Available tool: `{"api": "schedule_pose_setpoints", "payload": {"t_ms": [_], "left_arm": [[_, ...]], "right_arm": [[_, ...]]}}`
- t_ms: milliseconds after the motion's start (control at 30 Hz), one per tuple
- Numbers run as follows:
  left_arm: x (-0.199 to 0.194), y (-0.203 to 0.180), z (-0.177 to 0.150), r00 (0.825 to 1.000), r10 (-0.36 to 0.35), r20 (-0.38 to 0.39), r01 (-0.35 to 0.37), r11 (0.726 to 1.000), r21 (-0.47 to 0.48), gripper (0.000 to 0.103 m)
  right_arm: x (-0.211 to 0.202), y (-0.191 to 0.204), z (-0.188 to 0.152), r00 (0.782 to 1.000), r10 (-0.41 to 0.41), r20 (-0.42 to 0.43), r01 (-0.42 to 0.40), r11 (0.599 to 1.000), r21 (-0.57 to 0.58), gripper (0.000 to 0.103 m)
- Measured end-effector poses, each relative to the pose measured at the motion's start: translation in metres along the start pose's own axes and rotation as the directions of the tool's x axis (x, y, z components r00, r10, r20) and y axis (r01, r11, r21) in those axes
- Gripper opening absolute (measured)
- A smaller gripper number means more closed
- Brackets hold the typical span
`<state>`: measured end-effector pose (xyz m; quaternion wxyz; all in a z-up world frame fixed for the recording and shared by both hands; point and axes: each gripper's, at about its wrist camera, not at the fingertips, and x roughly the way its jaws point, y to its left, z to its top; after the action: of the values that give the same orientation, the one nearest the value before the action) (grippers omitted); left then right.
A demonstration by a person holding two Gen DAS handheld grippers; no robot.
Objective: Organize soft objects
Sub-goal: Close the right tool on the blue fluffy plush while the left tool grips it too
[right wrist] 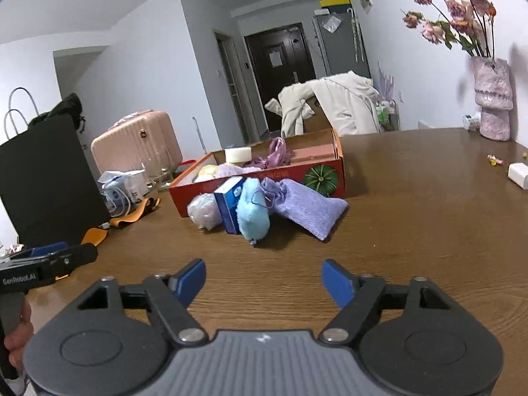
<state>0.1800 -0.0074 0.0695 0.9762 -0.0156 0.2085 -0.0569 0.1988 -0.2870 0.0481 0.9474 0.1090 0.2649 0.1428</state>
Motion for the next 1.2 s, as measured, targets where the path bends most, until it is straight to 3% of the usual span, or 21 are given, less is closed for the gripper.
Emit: {"api": "schedule_pose_setpoints", "payload": {"t_ms": [200,500,600,800,933,967,1100,1200], "left_arm": [[0.038,0.007,0.011,0.999,-0.006,-0.046,0.004,0.999,-0.036,0.094],[0.105,-0.017,0.039,0.991,-0.12,-0.052,0.12,0.993,0.005,0.082],[0.131,-0.025,0.049,0.99,-0.124,-0.062,0.126,0.992,0.029,0.075],[0.152,-0.014,0.045,0.99,-0.1,-0.1,0.1,0.995,-0.004,0.073],[0.145,0.0,0.033,0.986,-0.088,-0.143,0.083,0.996,-0.046,0.073],[0.14,0.003,0.03,0.985,-0.091,-0.146,0.084,0.995,-0.053,0.073],[0.114,0.009,0.018,0.977,-0.128,-0.168,0.115,0.99,-0.082,0.073],[0.092,0.01,0.009,0.973,-0.159,-0.168,0.146,0.985,-0.087,0.073]], "right_arm": [[0.033,-0.001,0.012,1.0,0.005,-0.021,-0.004,1.0,0.014,0.062],[0.096,0.017,0.047,0.999,0.048,-0.026,-0.049,0.997,-0.061,0.06],[0.121,0.018,0.056,0.998,0.051,-0.027,-0.052,0.997,-0.054,0.06],[0.156,0.007,0.053,0.994,0.091,-0.06,-0.089,0.996,0.03,0.026],[0.142,0.009,0.047,0.986,0.14,-0.09,-0.136,0.99,0.047,0.022],[0.136,0.01,0.044,0.979,0.177,-0.1,-0.171,0.983,0.065,0.022],[0.108,0.002,0.027,0.905,0.388,-0.174,-0.347,0.91,0.227,0.023],[0.094,0.0,0.01,0.852,0.476,-0.218,-0.4,0.861,0.313,0.027]]}}
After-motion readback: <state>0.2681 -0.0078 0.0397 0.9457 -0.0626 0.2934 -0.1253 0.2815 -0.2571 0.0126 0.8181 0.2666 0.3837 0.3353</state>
